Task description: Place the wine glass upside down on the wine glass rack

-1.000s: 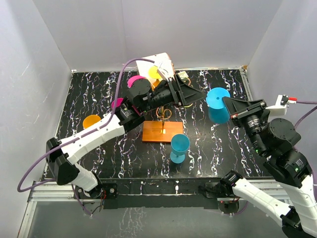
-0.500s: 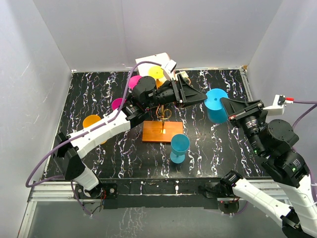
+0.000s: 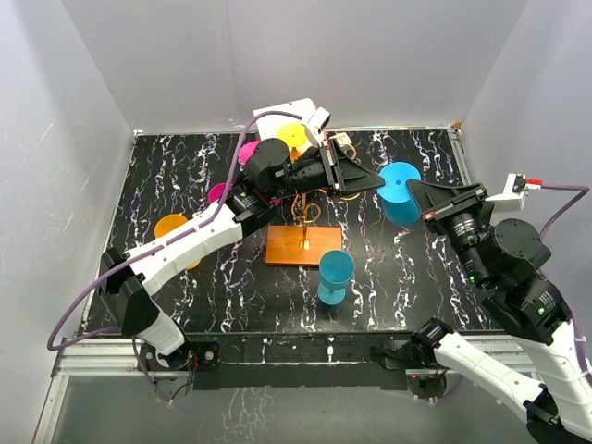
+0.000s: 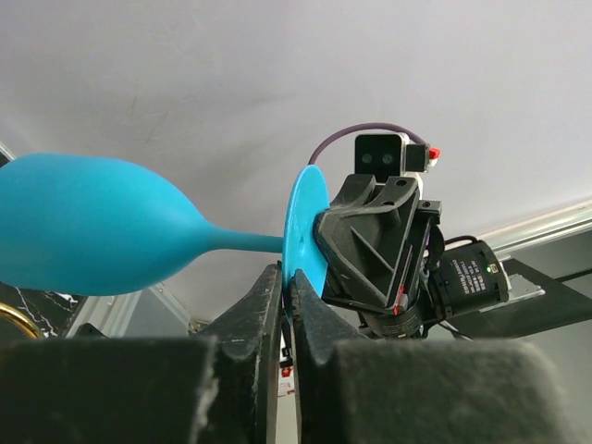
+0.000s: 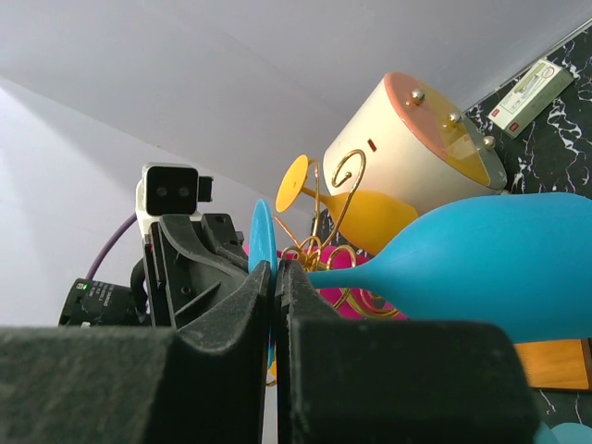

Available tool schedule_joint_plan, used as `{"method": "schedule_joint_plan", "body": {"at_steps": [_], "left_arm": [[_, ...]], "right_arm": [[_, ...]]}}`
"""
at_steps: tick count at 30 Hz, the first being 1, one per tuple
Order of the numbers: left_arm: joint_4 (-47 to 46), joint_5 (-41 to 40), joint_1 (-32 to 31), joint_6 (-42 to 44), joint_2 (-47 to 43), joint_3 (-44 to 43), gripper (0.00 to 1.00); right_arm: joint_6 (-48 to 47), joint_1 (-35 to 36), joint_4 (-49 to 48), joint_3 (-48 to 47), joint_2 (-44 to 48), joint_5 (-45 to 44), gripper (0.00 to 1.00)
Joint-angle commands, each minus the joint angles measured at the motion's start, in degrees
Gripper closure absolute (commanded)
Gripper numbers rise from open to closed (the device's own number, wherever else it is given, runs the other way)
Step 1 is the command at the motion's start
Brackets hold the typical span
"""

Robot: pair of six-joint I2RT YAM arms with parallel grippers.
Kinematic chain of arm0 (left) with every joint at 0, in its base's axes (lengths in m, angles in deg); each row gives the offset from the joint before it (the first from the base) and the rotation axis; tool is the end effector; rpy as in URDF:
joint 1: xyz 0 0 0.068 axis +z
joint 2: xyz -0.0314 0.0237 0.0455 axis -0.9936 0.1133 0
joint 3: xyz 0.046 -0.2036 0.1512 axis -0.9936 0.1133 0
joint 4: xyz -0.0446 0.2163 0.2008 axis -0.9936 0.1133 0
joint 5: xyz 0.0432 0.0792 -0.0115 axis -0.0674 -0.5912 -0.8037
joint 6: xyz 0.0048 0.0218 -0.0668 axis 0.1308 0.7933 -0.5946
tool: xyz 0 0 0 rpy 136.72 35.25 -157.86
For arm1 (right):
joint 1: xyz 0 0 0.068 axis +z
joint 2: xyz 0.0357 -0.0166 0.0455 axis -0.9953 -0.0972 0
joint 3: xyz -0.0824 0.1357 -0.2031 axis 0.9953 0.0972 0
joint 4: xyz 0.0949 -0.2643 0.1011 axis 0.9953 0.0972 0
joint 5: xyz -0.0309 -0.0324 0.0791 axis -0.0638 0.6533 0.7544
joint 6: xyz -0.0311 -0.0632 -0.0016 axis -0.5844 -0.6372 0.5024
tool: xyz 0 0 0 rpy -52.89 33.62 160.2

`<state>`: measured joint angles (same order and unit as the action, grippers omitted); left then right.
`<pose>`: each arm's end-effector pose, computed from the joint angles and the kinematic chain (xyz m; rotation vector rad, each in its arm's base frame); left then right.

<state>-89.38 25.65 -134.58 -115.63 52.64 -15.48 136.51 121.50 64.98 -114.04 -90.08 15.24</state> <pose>0.2487 -0.3511 0.4290 0.2569 1.6555 -2.0227 0.1352 0.0718 0.4598 0.6297 1.5269 0.9396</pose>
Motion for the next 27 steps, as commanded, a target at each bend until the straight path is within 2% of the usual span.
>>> {"method": "schedule_joint_plan", "body": {"at_steps": [1,15,22,24,26,27], "left_arm": [[-1.8,2.2,-0.3,-1.1,-0.8,-3.0,0.98],[-0.4,3.7,-0.2,-1.6,1.0,-5.4,0.94],[-1.1,3.4,0.1,-2.2,1.9,-6.7,1.00],[-1.6,3.2,0.5,-3.2,2.2,-7.0,1.00],[-2.6,2.9,1.3,-4.9,2.5,-7.1,1.00],[-2.8,2.7,1.7,-5.8,2.7,-7.3,1.00]], "right_arm": [[-0.3,0.1,-3.5,0.3,-0.5,0.5,1.00],[0.1,0.1,-6.5,1.3,-1.8,1.8,1.00],[0.7,0.1,-5.9,2.0,-1.5,1.5,1.00],[0.8,0.1,-5.5,1.9,-1.3,0.9,0.90],[0.8,0.1,-4.9,1.7,-1.0,0.0,0.71],[0.8,0.1,-4.6,1.6,-0.9,-0.5,0.65]]}}
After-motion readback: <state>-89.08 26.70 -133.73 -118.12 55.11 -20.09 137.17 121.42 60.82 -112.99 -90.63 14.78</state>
